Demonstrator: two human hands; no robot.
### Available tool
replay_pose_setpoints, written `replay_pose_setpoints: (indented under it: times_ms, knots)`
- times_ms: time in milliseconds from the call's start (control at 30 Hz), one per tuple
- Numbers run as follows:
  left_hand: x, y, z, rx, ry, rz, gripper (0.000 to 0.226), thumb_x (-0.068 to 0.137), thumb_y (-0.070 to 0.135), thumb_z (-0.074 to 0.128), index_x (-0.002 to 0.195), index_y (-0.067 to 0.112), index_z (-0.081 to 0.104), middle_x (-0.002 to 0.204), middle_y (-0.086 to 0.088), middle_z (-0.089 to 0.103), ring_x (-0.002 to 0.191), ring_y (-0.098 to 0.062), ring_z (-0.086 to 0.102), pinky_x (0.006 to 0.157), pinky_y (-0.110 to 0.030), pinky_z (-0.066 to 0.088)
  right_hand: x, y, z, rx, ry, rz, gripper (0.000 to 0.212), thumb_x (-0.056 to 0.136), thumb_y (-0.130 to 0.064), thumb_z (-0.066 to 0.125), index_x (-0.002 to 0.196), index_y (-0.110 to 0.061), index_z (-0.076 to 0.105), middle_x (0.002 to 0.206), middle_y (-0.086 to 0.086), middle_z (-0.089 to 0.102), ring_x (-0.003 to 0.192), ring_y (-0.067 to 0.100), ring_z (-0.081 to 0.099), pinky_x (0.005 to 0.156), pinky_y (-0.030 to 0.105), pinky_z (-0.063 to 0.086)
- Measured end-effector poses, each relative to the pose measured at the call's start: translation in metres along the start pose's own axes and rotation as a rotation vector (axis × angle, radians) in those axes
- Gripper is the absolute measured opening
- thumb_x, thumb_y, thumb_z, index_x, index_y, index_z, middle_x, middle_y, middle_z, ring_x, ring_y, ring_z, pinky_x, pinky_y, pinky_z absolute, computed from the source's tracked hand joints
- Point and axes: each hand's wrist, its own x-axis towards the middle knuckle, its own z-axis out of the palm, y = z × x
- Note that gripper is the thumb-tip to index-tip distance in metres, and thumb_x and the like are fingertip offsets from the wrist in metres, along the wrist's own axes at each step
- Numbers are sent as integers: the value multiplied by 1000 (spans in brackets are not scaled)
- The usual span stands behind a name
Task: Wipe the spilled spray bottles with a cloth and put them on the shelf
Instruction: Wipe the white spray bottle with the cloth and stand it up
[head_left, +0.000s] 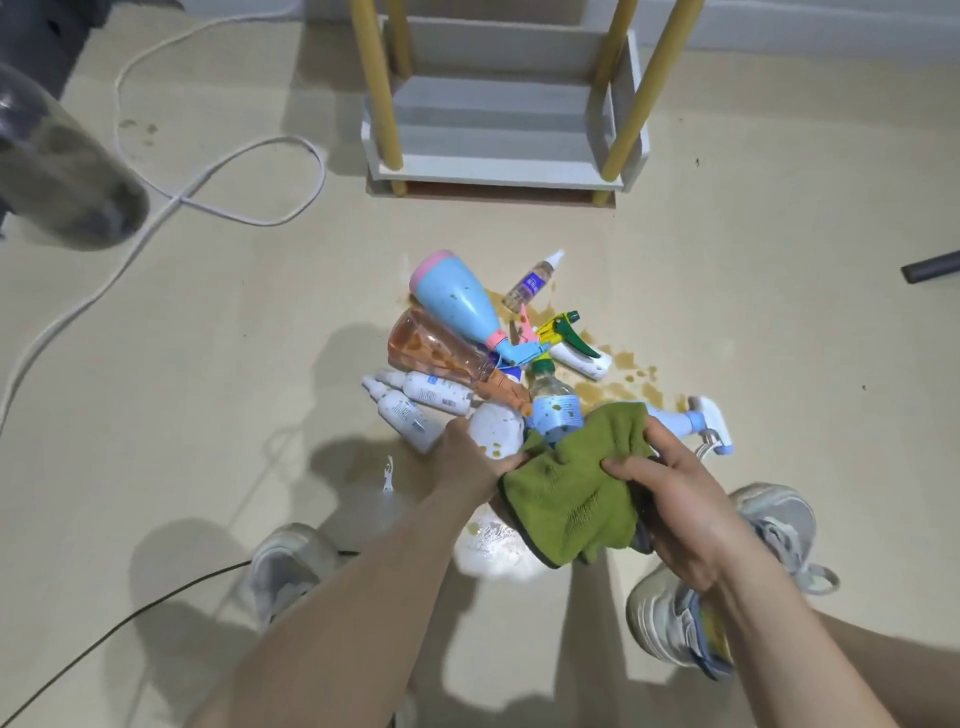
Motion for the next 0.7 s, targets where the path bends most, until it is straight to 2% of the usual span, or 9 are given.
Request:
replay_pose_setpoints:
  times_ms: [133, 233, 300, 367, 433, 533, 633, 700]
  knots:
    - [-19, 12, -19, -123, -44, -40, 102, 44, 66, 82, 126, 19, 46, 116, 3, 60, 103, -18, 61, 85, -34, 52, -11, -4, -2, 65, -21, -42, 32, 91, 6, 54, 111, -17, 65, 105, 22, 72, 91, 37, 69, 92, 72, 40]
    - [-39, 23, -41, -319, -105, -109, 84, 46, 50, 86, 116, 12, 59, 102, -3, 70, 88, -21, 69, 69, -33, 57, -21, -13, -4, 128, -34, -115, 36, 91, 7, 54, 117, -15, 64, 110, 23, 71, 93, 35, 70, 90, 60, 50]
    - [-53, 29, -54, -371, -163, -151, 69, 55, 40, 89, 112, 10, 64, 93, -9, 74, 73, -24, 72, 50, -26, 52, -28, -20, -5, 155, -48, -171, 37, 91, 8, 54, 118, -15, 64, 109, 21, 71, 91, 32, 72, 82, 48, 58]
    - [-71, 35, -66, -365, -181, -205, 62, 62, 42, 88, 111, 13, 62, 89, -9, 74, 59, -23, 70, 43, -22, 47, -37, -27, -5, 172, -69, -211, 37, 92, 8, 53, 118, -15, 64, 108, 20, 72, 90, 32, 72, 79, 44, 60]
    - [-90, 43, -79, -335, -159, -215, 69, 62, 49, 87, 114, 14, 59, 89, -9, 72, 57, -21, 67, 46, -23, 48, -47, -35, -3, 185, -89, -257, 36, 92, 9, 52, 117, -14, 65, 109, 21, 71, 93, 34, 71, 81, 45, 60]
    - [-125, 67, -103, -228, -76, -118, 65, 68, 53, 81, 118, 17, 58, 102, -8, 70, 74, -20, 67, 54, -23, 51, -67, -51, 5, 160, -98, -332, 35, 92, 8, 55, 102, -22, 70, 104, 20, 72, 90, 34, 70, 87, 48, 56]
    - [-162, 102, -130, -67, 68, 12, 54, 70, 51, 80, 107, 18, 59, 101, -2, 68, 84, -17, 66, 71, -30, 54, -87, -68, 20, 83, -123, -434, 41, 91, 6, 56, 96, -33, 70, 98, 14, 74, 91, 33, 70, 90, 49, 56]
    - [-186, 132, -147, 103, 189, 96, 63, 63, 53, 79, 107, 18, 52, 103, 0, 62, 93, -20, 64, 82, -34, 56, -106, -80, 33, -5, -168, -527, 42, 91, 1, 56, 96, -38, 70, 97, 12, 74, 90, 27, 70, 88, 43, 56]
